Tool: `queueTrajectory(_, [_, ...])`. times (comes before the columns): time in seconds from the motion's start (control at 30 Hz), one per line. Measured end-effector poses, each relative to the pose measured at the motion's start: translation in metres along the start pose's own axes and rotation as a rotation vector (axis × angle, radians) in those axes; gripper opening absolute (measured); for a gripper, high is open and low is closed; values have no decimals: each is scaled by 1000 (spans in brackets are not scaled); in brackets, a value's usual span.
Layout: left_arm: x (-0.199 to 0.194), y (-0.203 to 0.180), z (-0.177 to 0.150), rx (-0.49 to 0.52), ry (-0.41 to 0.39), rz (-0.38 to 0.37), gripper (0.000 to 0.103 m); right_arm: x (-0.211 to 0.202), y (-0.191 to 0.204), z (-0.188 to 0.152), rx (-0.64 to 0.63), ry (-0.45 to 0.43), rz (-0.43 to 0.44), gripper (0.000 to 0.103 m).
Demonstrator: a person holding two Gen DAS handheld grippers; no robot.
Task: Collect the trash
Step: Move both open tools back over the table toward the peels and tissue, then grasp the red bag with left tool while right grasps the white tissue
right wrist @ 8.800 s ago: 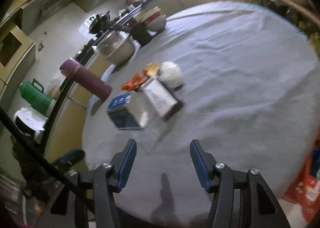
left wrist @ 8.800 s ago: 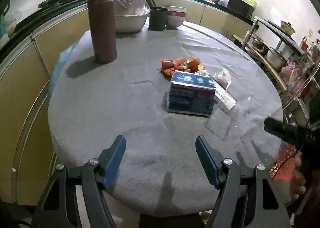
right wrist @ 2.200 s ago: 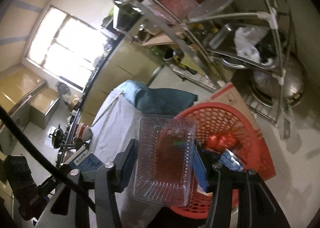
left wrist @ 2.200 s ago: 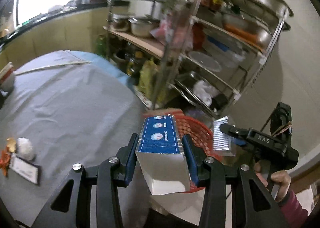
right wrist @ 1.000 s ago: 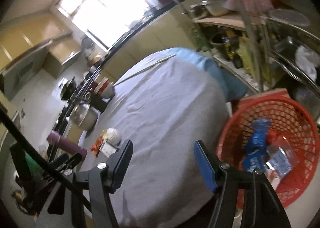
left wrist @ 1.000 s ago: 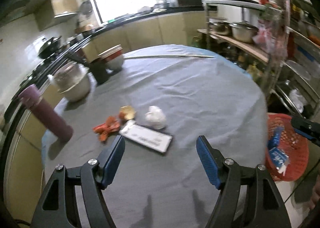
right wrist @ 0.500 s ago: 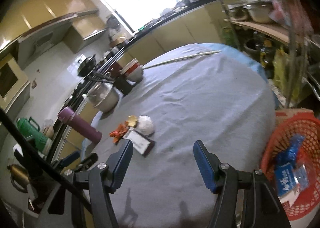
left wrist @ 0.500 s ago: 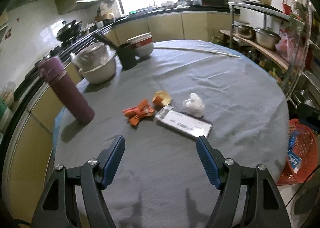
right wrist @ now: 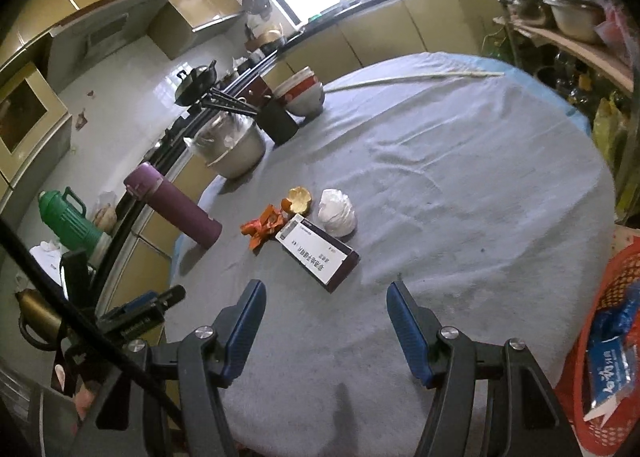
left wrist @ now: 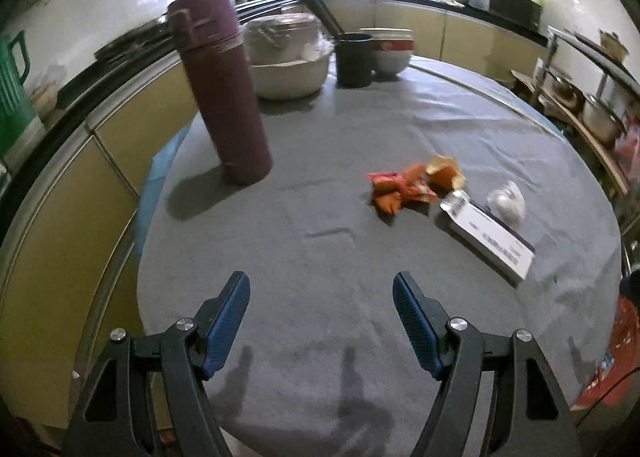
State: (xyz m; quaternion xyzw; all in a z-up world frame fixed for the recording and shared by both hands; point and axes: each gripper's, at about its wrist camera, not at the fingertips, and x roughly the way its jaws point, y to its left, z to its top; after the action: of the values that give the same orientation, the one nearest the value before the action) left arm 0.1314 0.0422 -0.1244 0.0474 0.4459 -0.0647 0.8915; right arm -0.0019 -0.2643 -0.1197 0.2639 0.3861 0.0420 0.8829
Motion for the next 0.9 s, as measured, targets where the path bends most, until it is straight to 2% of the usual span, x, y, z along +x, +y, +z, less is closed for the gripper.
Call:
queueTrajectory(0.23, [16,-5,22,52,-21,-39,75,22,1,13,-4,36,4,66])
queueTrajectory(0.33, [33,-10,36,93,-15,-92,75,38,-3,26,11,60,1,66])
queueTrajectory(0.43, [56,-15,51,129,0,-158,75,60,-9,41,29,93,6,56])
queueTrajectory(0.53, [80,-21,65,168,29,-219,75,85,-15,55,63,128,13,52])
queueTrajectory(0.63, [103,-26,79,192,58,-261,75,110,-17,67,80,155,5,52])
queueTrajectory(0.8, [124,-40,92,247,59,-325,75,142,-16,80,132,196,25,53])
queueTrajectory(0.9, [137,-50,95,274,85,-400,75,158,-12,82,113,207,-20,52])
